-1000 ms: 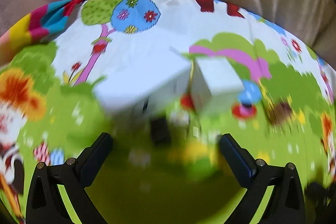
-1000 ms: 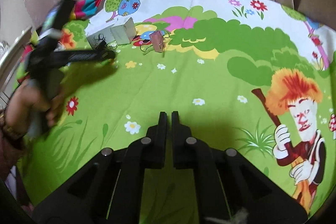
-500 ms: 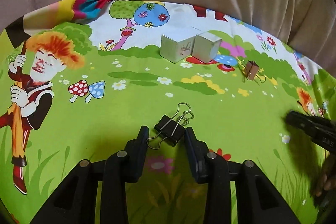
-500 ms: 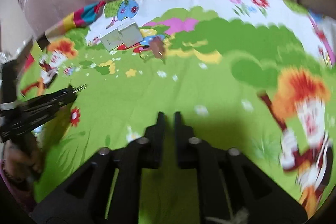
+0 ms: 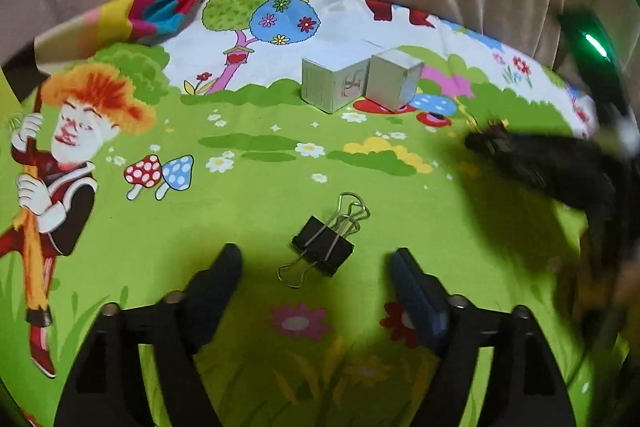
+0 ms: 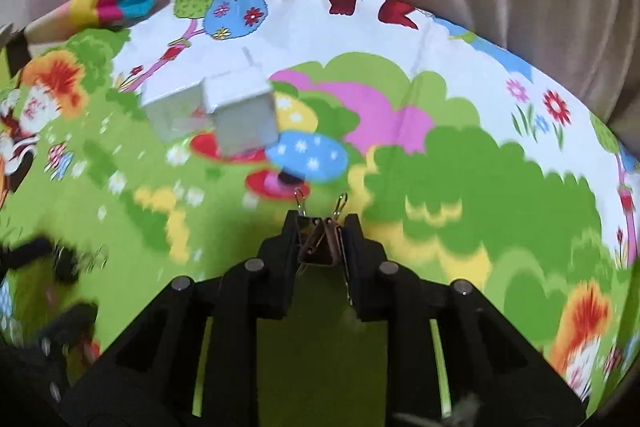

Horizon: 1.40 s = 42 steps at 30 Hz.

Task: Organize rigid objects
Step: 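Grasp the pink binder clip with the right tool, then lift both binder clips and carry them toward the storage box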

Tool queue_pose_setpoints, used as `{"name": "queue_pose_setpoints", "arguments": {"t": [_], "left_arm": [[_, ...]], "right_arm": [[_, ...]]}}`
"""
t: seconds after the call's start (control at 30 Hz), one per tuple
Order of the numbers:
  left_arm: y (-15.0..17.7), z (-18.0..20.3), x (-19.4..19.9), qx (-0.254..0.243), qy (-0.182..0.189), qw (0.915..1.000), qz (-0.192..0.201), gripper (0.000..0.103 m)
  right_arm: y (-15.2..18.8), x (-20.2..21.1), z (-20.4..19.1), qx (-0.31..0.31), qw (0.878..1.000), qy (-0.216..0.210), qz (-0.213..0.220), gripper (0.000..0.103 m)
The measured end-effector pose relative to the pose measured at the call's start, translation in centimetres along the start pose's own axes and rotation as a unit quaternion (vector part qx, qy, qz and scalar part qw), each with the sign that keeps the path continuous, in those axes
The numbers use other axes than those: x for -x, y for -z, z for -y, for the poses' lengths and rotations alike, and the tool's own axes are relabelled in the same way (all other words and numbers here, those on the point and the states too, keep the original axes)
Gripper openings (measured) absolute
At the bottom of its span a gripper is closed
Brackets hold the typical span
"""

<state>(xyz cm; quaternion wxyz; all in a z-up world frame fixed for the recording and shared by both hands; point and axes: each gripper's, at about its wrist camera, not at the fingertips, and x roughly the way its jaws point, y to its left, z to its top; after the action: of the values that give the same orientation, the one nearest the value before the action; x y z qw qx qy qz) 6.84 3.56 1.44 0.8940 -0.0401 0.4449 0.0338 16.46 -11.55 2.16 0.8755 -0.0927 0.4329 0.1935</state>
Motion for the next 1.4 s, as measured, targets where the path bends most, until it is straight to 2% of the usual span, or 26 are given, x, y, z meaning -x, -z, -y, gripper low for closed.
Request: {"name": "queue_pose_setpoints", "arguments": {"t": [0.1, 0.17, 0.27, 0.63, 0.7, 0.73, 0.77, 0.8, 0.83, 0.87, 1.07, 1.13, 1.27, 1.4], "left_arm": [[-0.1, 0.8, -0.4, -0.021, -0.008, 0.9997, -0.011, 0.089], [-0.3, 1.2, -0.9, -0.028, -0.005, 0.9994, -0.022, 0.103], [-0.4, 1.2, -1.3, -0.029, -0.003, 0.9992, -0.026, 0.103], [-0.3, 1.2, -1.3, -0.028, -0.005, 0.9993, -0.025, 0.102], [-0.3, 1.2, -1.1, -0.025, -0.006, 0.9995, -0.020, 0.096], [-0.3, 1.0, -0.9, -0.021, -0.006, 0.9997, -0.012, 0.084], [-0.3, 0.9, -0.6, -0.018, -0.007, 0.9998, -0.003, 0.057], [-0.2, 0.7, -0.2, -0.014, -0.008, 0.9998, 0.010, 0.037], [-0.1, 0.4, -0.1, -0.010, -0.003, 0.9999, 0.011, 0.033], [-0.1, 0.1, 0.0, -0.002, 0.004, 0.9999, 0.014, 0.030], [0.4, -1.0, 0.9, 0.024, 0.032, 0.9990, 0.019, 0.030], [1.7, -0.6, 2.0, 0.021, 0.028, 0.9993, 0.017, 0.030], [5.5, -0.1, 4.8, 0.037, 0.047, 0.9981, 0.012, 0.030], [9.0, 0.7, 7.6, 0.023, 0.055, 0.9982, 0.006, 0.030]], "right_arm": [[2.6, 2.1, 0.7, -0.016, 1.000, -0.003, 0.001, 0.026], [4.3, 3.6, 0.9, -0.016, 1.000, 0.000, 0.002, 0.026], [5.7, 4.9, 0.8, -0.011, 1.000, 0.002, 0.003, 0.026], [5.9, 4.9, 0.8, -0.013, 1.000, 0.002, 0.003, 0.026], [5.9, 4.9, 0.8, -0.013, 1.000, 0.002, 0.003, 0.026], [5.9, 4.9, 0.7, -0.013, 1.000, 0.002, 0.003, 0.026], [5.9, 4.9, 0.7, -0.013, 1.000, 0.002, 0.002, 0.026], [5.9, 4.9, 0.7, -0.013, 1.000, 0.003, 0.002, 0.026], [5.9, 4.9, 0.7, -0.013, 1.000, 0.003, 0.002, 0.026], [6.0, 4.9, 0.7, -0.013, 1.000, 0.003, 0.003, 0.026], [6.0, 4.9, 0.9, -0.021, 1.000, 0.012, 0.003, 0.026], [6.0, 4.9, 1.3, -0.030, 0.999, 0.011, 0.003, 0.026], [6.4, 5.3, 1.6, -0.042, 0.999, -0.001, 0.004, 0.026], [9.9, 8.4, 1.5, -0.077, 0.996, -0.033, 0.006, 0.026]]}}
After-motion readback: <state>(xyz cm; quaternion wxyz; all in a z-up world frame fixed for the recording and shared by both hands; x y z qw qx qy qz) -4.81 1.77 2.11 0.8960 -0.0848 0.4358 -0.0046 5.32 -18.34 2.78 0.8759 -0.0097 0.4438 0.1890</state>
